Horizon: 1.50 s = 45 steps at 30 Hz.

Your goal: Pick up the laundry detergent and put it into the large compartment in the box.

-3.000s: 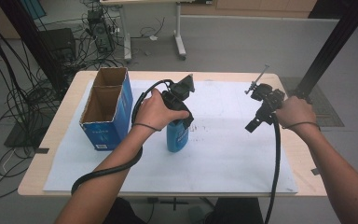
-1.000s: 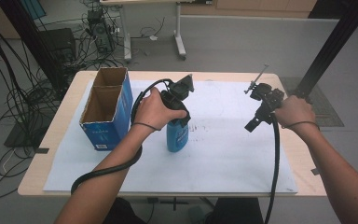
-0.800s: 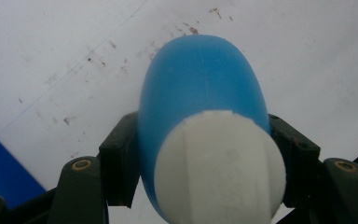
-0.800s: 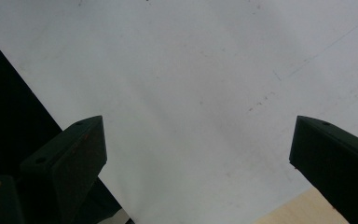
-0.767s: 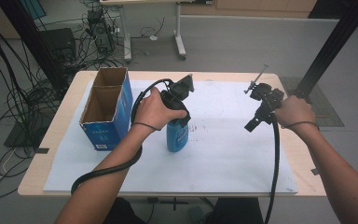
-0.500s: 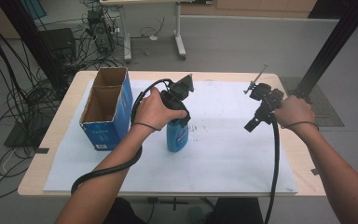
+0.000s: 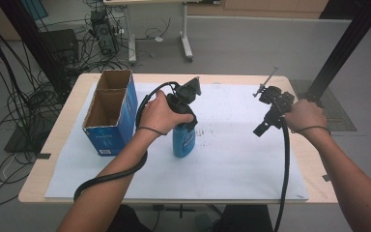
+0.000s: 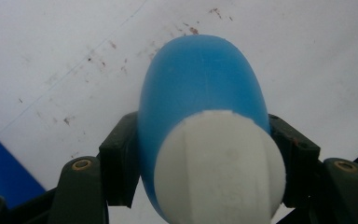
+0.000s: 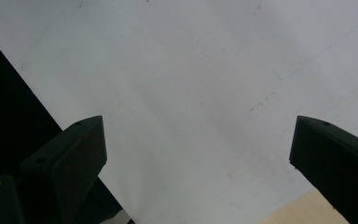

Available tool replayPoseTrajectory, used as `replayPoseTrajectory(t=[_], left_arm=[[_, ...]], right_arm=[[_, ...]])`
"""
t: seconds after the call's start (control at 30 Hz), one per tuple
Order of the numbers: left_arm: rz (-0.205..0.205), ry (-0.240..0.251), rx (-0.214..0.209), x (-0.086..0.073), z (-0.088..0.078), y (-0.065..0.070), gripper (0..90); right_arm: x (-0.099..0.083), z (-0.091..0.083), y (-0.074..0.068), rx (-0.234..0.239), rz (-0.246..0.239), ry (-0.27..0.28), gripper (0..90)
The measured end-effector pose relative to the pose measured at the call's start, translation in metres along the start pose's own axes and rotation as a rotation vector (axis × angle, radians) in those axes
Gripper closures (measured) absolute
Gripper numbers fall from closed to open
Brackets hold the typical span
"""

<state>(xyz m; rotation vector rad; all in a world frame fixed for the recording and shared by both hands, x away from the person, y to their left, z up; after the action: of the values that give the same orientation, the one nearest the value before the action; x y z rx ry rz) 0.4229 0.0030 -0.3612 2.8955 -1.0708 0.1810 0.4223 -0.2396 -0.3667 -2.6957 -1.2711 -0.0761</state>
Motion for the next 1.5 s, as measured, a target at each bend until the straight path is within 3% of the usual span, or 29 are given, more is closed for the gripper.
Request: replayPoseTrajectory(t=[1.5], left_arm=[[-0.001, -0.010, 0.005, -0.0003, -0.0003, 0.0000, 37.3]], right_arm=[[-0.0003, -0.0003, 0.0009, -0.004, 0.010, -0.006, 3.6]])
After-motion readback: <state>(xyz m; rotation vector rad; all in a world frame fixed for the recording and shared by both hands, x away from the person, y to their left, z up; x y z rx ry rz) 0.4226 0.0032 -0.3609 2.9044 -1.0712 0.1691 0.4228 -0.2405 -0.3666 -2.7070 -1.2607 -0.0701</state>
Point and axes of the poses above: each handheld gripper's, and its own axes: z roughly forward along the jaws, x roughly out of its top, y roughly to its right, the point moved 9 cm from there along z, roughly forward along the jaws, and after that the axes turned 6 degrees about -y, right-handed, at the moved point
